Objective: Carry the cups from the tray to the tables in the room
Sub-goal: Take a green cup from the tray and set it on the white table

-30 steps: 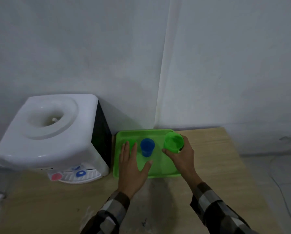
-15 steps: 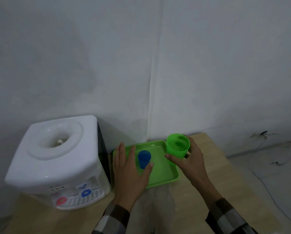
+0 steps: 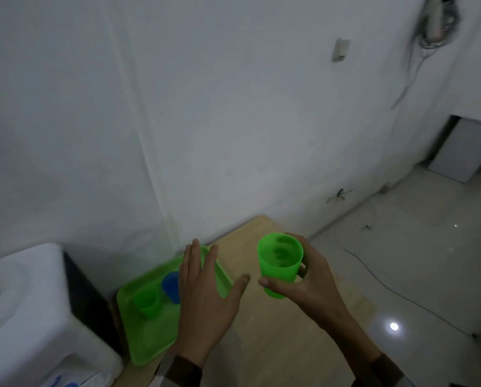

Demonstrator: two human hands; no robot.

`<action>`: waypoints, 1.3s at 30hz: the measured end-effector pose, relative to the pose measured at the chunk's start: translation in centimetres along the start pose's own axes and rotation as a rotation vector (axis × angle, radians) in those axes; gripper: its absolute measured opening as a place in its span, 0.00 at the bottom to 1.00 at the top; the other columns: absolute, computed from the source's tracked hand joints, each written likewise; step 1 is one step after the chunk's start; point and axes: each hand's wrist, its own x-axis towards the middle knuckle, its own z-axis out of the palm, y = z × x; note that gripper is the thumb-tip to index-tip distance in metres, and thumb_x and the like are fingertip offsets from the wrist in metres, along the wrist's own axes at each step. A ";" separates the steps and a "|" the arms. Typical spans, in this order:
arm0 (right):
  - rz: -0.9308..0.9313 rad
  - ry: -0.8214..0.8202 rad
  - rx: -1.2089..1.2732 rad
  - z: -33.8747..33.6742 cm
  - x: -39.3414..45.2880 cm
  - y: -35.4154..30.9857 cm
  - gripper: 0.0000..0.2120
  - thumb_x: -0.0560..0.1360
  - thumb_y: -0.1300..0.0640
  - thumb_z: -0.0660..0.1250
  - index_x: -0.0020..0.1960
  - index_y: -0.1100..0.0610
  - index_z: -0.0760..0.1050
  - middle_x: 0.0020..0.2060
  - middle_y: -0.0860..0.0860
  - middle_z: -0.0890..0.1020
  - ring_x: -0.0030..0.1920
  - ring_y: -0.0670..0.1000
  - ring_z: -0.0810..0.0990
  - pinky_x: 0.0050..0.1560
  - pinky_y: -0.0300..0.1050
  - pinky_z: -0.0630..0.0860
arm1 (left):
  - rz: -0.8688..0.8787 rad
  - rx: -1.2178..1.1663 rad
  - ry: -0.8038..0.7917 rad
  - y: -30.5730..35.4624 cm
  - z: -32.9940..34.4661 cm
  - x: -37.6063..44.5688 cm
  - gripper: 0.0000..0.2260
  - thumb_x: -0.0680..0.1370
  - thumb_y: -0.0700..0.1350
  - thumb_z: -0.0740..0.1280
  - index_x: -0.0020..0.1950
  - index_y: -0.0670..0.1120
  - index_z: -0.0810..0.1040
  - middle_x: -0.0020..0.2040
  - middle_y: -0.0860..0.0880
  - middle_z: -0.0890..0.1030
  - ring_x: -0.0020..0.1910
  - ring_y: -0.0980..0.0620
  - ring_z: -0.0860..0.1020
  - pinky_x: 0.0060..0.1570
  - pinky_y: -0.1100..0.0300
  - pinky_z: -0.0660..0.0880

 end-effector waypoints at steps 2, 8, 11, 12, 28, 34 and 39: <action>0.000 0.035 -0.019 -3.0 -1.2 -0.1 0.33 0.62 0.56 0.87 0.64 0.48 0.78 0.56 0.47 0.85 0.58 0.50 0.84 0.54 0.56 0.84 | 0.035 -0.011 -0.046 2.1 1.8 -0.1 0.43 0.71 0.73 0.59 0.81 0.53 0.63 0.85 0.50 0.49 0.84 0.55 0.43 0.82 0.48 0.48; 0.044 0.153 -0.062 -13.3 -5.6 0.7 0.32 0.63 0.56 0.86 0.63 0.48 0.78 0.57 0.47 0.85 0.59 0.51 0.83 0.55 0.55 0.83 | 0.140 -0.070 -0.171 10.0 8.4 -1.6 0.44 0.70 0.74 0.58 0.81 0.52 0.64 0.85 0.48 0.54 0.83 0.53 0.48 0.81 0.48 0.50; 0.069 0.215 -0.090 -19.0 -8.3 1.2 0.32 0.62 0.56 0.87 0.63 0.48 0.78 0.57 0.47 0.85 0.59 0.51 0.83 0.57 0.57 0.83 | 0.185 -0.104 -0.232 14.5 12.2 -3.2 0.44 0.69 0.74 0.58 0.81 0.52 0.64 0.85 0.49 0.55 0.83 0.53 0.48 0.81 0.50 0.51; 0.074 0.237 -0.097 -20.9 -9.2 1.5 0.32 0.62 0.55 0.87 0.63 0.48 0.78 0.57 0.47 0.84 0.59 0.51 0.83 0.57 0.58 0.82 | 0.200 -0.112 -0.252 16.0 13.5 -3.9 0.44 0.69 0.73 0.59 0.80 0.52 0.64 0.84 0.49 0.56 0.83 0.53 0.48 0.81 0.50 0.52; 0.251 0.700 -0.221 -43.5 -23.1 6.2 0.32 0.61 0.56 0.87 0.61 0.49 0.79 0.55 0.47 0.85 0.57 0.51 0.84 0.56 0.60 0.82 | 0.415 -0.237 -0.658 34.4 32.8 -10.7 0.41 0.74 0.65 0.71 0.82 0.52 0.60 0.84 0.53 0.57 0.83 0.54 0.52 0.80 0.53 0.52; 0.295 0.900 -0.240 -48.9 -24.1 9.6 0.32 0.62 0.56 0.87 0.62 0.49 0.79 0.55 0.48 0.85 0.58 0.53 0.83 0.56 0.58 0.83 | 0.531 -0.300 -0.827 39.9 39.8 -10.1 0.40 0.76 0.63 0.70 0.83 0.56 0.56 0.84 0.59 0.54 0.82 0.59 0.50 0.81 0.50 0.52; 0.337 1.066 -0.289 -53.2 -23.1 12.8 0.33 0.62 0.54 0.87 0.64 0.49 0.78 0.57 0.47 0.84 0.60 0.53 0.82 0.57 0.59 0.82 | 0.597 -0.365 -0.977 45.0 46.7 -8.1 0.40 0.76 0.62 0.70 0.83 0.56 0.56 0.84 0.58 0.54 0.82 0.59 0.52 0.81 0.50 0.53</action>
